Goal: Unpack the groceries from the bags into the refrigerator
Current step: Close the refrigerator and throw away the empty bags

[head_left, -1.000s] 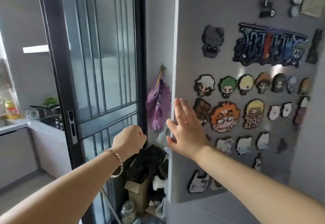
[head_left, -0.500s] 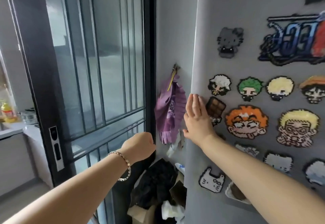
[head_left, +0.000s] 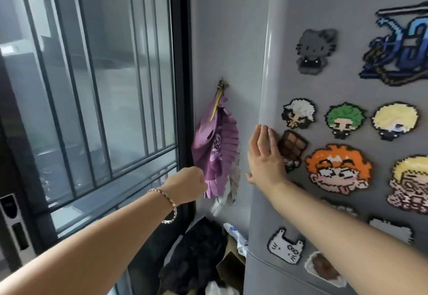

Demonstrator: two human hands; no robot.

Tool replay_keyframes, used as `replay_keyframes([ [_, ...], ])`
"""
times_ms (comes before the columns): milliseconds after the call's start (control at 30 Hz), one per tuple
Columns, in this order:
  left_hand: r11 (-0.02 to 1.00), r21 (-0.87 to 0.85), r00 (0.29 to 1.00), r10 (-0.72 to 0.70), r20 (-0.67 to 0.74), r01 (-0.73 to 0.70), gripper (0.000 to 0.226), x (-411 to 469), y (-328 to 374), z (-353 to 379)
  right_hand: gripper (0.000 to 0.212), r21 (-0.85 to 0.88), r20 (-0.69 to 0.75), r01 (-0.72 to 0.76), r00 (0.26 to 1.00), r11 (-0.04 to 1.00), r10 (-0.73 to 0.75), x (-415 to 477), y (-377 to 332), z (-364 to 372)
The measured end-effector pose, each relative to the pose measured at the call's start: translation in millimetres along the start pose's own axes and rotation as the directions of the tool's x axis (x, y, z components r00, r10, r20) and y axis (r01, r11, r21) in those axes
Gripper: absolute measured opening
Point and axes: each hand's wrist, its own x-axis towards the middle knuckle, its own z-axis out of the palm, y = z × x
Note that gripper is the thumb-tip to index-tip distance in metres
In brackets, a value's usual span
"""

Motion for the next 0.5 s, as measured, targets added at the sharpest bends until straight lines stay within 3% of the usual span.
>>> replay_keyframes([
  [67, 1.000, -0.001, 1.000, 0.009, 0.005, -0.009, 0.019, 0, -1, 1, 0.073, -0.008, 0.062, 0.005, 0.998, 1.000, -0.005, -1, -1, -5],
  [133, 0.998, 0.049, 0.999, 0.028, 0.019, -0.028, 0.020, -7, -8, 2, 0.042, 0.047, 0.109, -0.014, 0.994, 0.999, 0.008, -3, -6, -12],
  [200, 0.993, 0.109, 0.997, 0.044, 0.058, -0.050, 0.018, -16, -17, 1, 0.015, 0.223, 0.109, -0.002, 0.994, 0.975, -0.023, -6, -10, -30],
  [267, 0.984, 0.173, 0.992, 0.028, 0.126, -0.050, 0.022, -25, -29, -2, 0.021, 0.439, 0.134, 0.095, 0.976, 0.894, -0.170, -10, -13, -55],
  [367, 0.976, 0.216, 0.987, -0.025, 0.159, -0.010, 0.026, -41, -51, -5, 0.021, 0.771, 0.210, 0.164, 0.846, 0.615, -0.490, -21, -29, -81],
  [500, 0.964, 0.243, 0.984, -0.136, 0.116, 0.105, 0.025, -81, -75, -17, 0.028, 0.885, 0.224, 0.141, 0.706, 0.443, -0.672, -29, -53, -114],
])
